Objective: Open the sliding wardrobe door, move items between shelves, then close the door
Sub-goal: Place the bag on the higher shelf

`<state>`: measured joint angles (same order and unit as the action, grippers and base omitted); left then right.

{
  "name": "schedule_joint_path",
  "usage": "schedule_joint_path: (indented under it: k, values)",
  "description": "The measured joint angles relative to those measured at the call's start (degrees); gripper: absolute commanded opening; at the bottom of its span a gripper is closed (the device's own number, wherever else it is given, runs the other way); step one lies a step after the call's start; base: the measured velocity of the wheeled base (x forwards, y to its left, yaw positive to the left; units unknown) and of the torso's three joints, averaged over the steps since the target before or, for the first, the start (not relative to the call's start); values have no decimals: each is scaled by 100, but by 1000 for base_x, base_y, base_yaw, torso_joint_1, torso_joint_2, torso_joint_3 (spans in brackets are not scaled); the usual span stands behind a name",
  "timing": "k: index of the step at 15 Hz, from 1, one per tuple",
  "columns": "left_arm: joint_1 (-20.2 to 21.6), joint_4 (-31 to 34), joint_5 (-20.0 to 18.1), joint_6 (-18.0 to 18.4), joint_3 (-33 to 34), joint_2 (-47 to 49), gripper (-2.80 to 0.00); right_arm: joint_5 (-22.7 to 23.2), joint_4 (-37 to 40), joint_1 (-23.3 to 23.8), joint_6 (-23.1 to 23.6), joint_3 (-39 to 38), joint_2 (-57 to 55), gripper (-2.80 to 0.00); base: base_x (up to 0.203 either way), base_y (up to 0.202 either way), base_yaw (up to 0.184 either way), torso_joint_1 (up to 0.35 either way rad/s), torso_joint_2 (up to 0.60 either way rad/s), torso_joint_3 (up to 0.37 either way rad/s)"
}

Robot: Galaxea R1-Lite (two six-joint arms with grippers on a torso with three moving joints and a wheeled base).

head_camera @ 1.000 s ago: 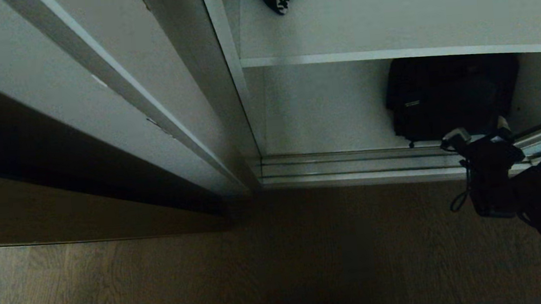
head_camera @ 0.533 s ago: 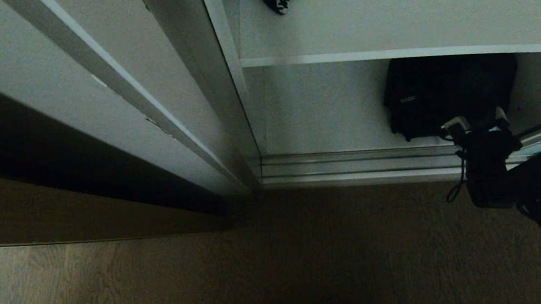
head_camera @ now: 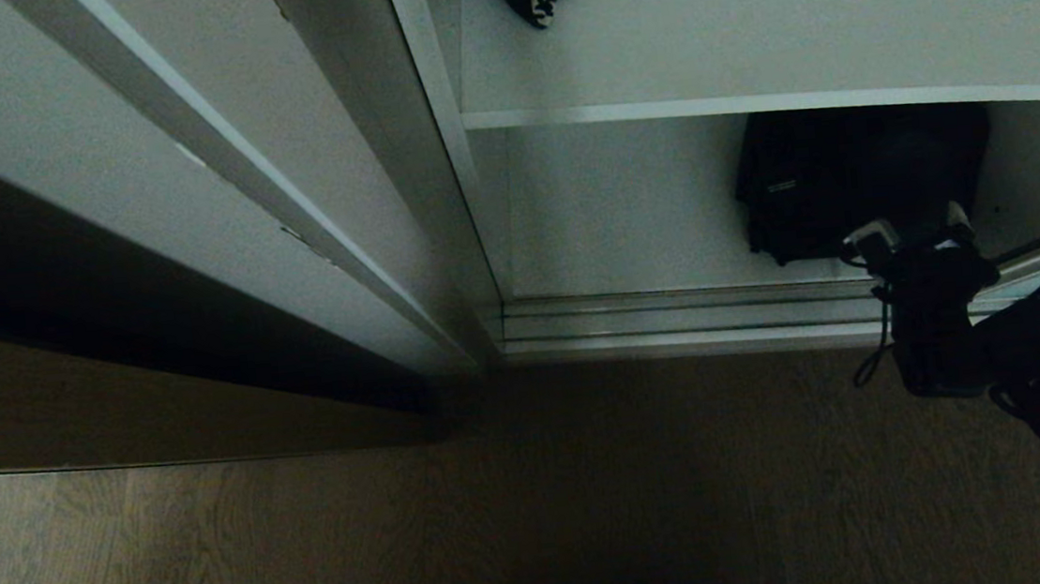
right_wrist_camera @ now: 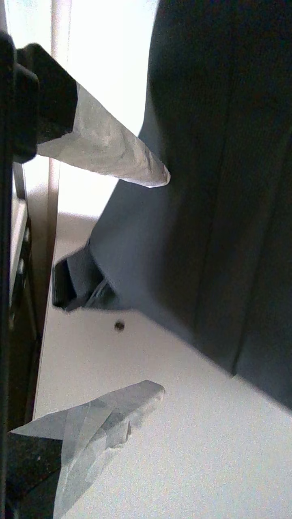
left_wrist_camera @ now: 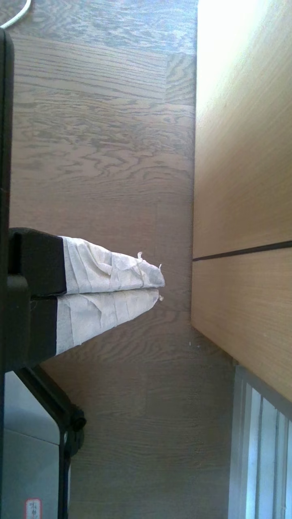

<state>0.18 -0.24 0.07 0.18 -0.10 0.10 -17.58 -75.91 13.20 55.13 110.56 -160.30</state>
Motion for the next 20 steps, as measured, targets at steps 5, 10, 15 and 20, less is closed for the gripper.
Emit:
schedule_joint_path:
  k: [5, 10, 15, 20]
  values:
    - [0, 0, -2, -1, 0, 0, -280, -17, 201, -6, -41, -6, -63, -280, 0, 0, 0, 0, 0, 0]
    - [-2, 0, 0, 0, 0, 0, -280, -81, 216, -1, -56, -3, -114, -280, 0, 0, 0, 0, 0, 0]
    - [-2, 0, -2, 0, 0, 0, -280, -81, 122, 0, -291, 6, -76, -280, 0, 0, 0, 0, 0, 0]
    - [2, 0, 0, -2, 0, 0, -280, -50, -428, -58, -461, -206, 394, -280, 0, 0, 0, 0, 0, 0]
